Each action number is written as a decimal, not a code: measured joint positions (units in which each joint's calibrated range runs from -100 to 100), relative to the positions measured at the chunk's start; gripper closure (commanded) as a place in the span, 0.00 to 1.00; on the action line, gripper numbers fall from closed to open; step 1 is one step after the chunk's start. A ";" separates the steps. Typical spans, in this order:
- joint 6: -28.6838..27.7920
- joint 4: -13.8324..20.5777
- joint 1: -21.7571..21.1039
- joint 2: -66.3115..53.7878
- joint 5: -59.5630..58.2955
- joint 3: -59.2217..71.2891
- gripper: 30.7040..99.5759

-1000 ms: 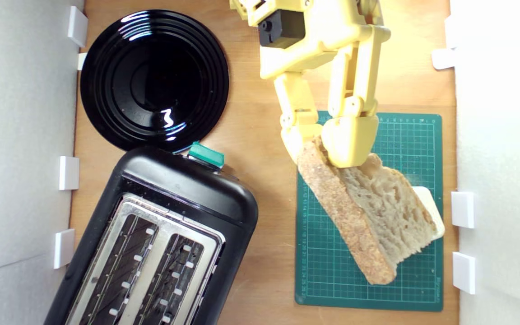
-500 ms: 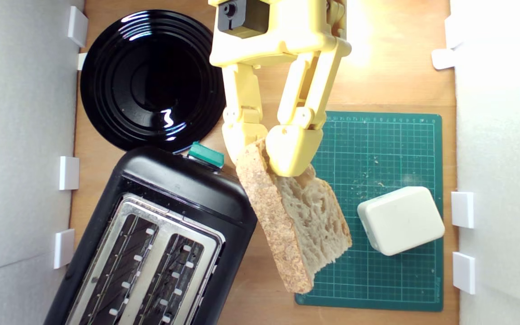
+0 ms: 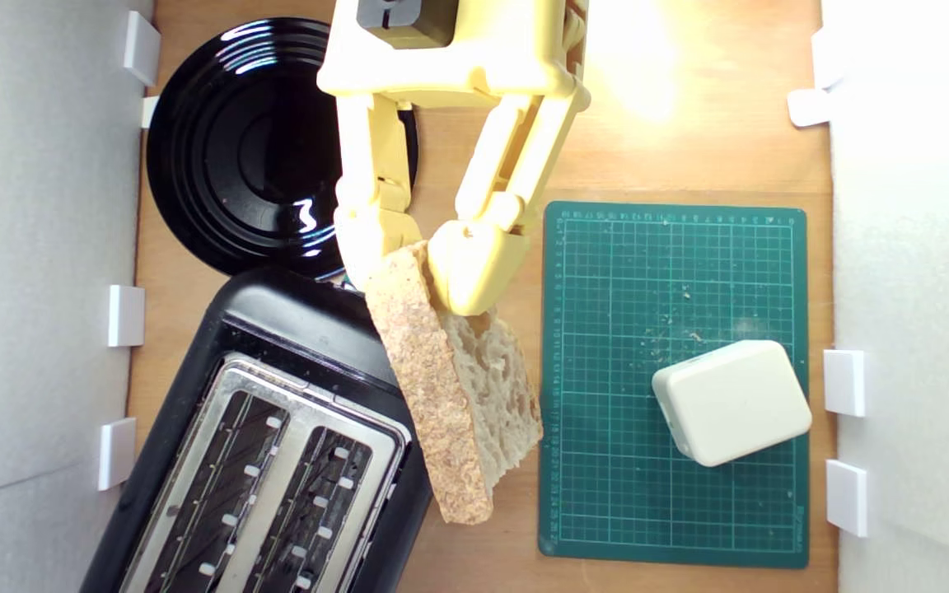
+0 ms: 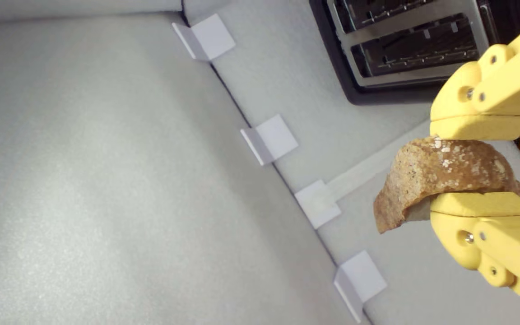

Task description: Pick bread and place in toaster

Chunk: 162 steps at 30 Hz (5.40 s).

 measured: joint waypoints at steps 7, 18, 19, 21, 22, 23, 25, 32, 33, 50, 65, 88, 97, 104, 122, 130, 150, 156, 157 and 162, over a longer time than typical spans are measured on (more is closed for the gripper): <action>3.57 0.44 1.74 1.09 6.86 -4.72 0.59; 7.24 1.87 6.96 5.88 12.37 -11.56 0.59; 7.87 1.87 7.41 5.88 12.37 -11.56 0.59; 9.00 1.78 8.42 5.88 12.37 -11.56 0.59; 9.42 1.78 8.79 5.88 12.37 -11.56 0.59; 9.83 1.78 9.24 5.96 12.37 -11.56 0.59; 10.82 1.78 10.34 6.22 12.37 -11.56 0.59; 12.32 1.78 12.36 10.25 12.37 -15.44 0.59; 12.32 1.60 12.63 10.58 12.37 -16.00 0.59; 12.32 5.69 15.19 15.29 6.86 -16.64 0.59; 12.32 10.31 15.29 19.32 5.68 -19.69 0.59; 12.32 10.22 13.91 25.37 4.75 -20.53 0.59; 12.32 10.22 13.82 26.29 4.75 -20.53 0.59; 12.32 10.57 13.73 29.82 4.66 -20.53 0.59; 12.32 10.75 13.82 38.89 1.10 -20.90 0.59; 12.32 11.37 13.18 43.09 0.08 -22.10 0.58; 12.26 11.64 13.18 45.11 -2.71 -22.01 0.21; 12.21 10.84 12.17 45.11 -2.71 -22.01 0.15; 12.21 10.93 11.99 45.11 -2.71 -22.01 0.15; 12.21 10.75 11.81 44.35 -2.71 -22.01 0.15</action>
